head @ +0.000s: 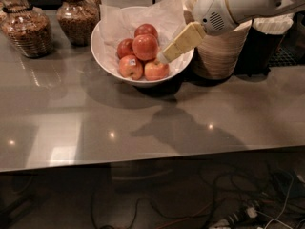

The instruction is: Pick apple from white bowl

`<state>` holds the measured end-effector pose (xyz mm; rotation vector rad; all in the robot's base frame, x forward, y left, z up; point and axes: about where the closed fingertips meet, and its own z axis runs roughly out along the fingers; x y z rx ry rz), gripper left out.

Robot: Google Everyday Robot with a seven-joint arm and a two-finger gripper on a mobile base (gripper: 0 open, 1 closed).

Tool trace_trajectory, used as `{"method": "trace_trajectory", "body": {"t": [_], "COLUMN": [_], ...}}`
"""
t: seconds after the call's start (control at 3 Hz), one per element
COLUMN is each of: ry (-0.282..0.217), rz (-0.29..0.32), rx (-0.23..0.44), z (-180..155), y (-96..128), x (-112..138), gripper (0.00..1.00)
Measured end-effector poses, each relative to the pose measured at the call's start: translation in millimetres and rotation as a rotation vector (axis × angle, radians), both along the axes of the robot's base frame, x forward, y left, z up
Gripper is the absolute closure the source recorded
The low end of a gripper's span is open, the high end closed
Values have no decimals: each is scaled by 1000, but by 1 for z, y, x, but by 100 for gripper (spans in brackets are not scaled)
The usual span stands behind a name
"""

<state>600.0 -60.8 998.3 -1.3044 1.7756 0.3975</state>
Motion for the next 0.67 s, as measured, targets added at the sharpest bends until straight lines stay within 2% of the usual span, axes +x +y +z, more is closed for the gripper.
{"method": "trace_trajectory", "body": {"t": [0.67], "ry": [-53], "rz": [-3], "rx": [102], "z": [-11], "y": [32], "x": [26], "gripper": [0]}}
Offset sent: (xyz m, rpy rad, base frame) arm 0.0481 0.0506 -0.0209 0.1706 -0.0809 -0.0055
